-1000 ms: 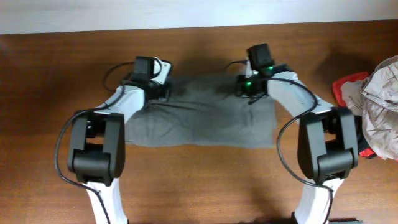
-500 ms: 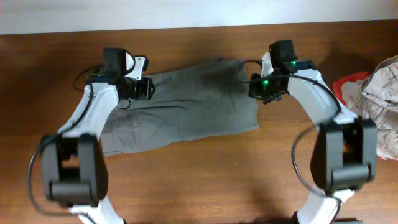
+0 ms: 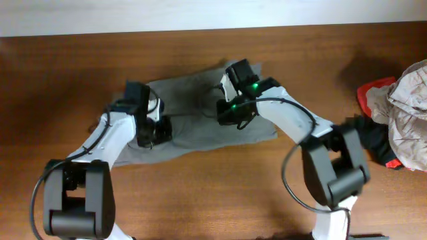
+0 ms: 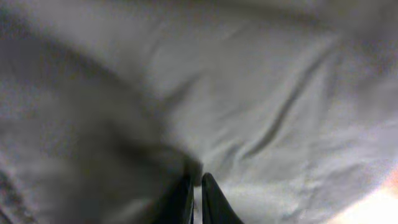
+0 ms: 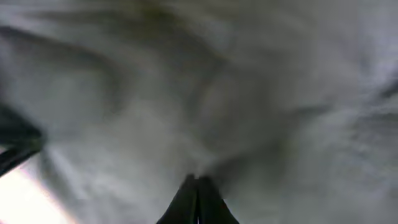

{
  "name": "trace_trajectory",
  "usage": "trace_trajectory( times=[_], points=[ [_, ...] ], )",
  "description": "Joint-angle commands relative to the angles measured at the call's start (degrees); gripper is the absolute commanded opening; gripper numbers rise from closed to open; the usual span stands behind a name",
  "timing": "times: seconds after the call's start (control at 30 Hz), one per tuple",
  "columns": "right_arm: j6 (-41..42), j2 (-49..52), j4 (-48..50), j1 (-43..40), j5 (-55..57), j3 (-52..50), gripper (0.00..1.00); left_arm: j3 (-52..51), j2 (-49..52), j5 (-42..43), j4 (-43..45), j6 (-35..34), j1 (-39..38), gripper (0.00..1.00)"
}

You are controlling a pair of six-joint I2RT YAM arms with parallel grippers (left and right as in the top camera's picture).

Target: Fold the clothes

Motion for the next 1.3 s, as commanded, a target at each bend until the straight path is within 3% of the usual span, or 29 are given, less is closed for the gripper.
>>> trace_trajectory(
  times=[0.0, 0.2, 0.37, 0.67, 0.83, 0.93, 1.03, 1.1, 1.13, 1.2, 1.27],
  points=[
    [3.0, 4.4, -0.7, -1.4, 7.7, -0.3, 0.04, -5.2, 0.4, -4.6, 1.7, -5.5, 2.0, 0.08],
    [6.1, 8.3, -4.7, -7.2, 9.5, -0.3, 0.04, -8.2, 0.4, -8.6, 2.1, -5.8, 6.9, 0.08],
    [7.9, 8.2, -13.7, -12.4, 12.6, -0.3, 0.04, -8.2, 0.4, -8.4, 2.3, -5.5, 9.6, 0.13],
    [7.8, 7.0, -23.3, -13.7, 15.5, -0.3, 0.04, -6.8, -0.7, -3.2, 1.6, 2.3, 9.5, 0.19],
    [4.4, -2.3, -23.0, -12.5, 15.3, -0.3, 0.04, -2.5, -7.5, -1.0, -0.4, 7.6, 9.5, 0.23],
    [3.5, -9.5, -22.9, -11.4, 15.6, -0.3, 0.04, -0.9, -11.9, -1.0, -0.3, 7.6, 9.6, 0.29],
    [3.3, -17.8, -22.9, -10.1, 17.5, -0.3, 0.04, -0.3, -16.3, -2.0, -0.3, 7.6, 9.6, 0.54],
    [3.3, -23.0, -22.9, -9.4, 18.7, -0.3, 0.04, -0.3, -18.0, -2.8, -0.6, 7.5, 9.7, 0.59],
    [3.3, -26.1, -23.0, -9.0, 19.4, -0.3, 0.04, -0.4, -18.6, -2.8, -1.4, 6.2, 10.3, 0.66],
    [3.3, -29.7, -23.3, -8.8, 20.1, -0.3, 0.17, -0.4, -18.6, -2.8, -2.2, 3.6, 11.7, 0.73],
    [3.3, -33.3, -23.7, -8.9, 20.3, -0.3, 0.39, -0.6, -18.3, -2.7, -2.6, 1.6, 14.2, 0.77]
  ],
)
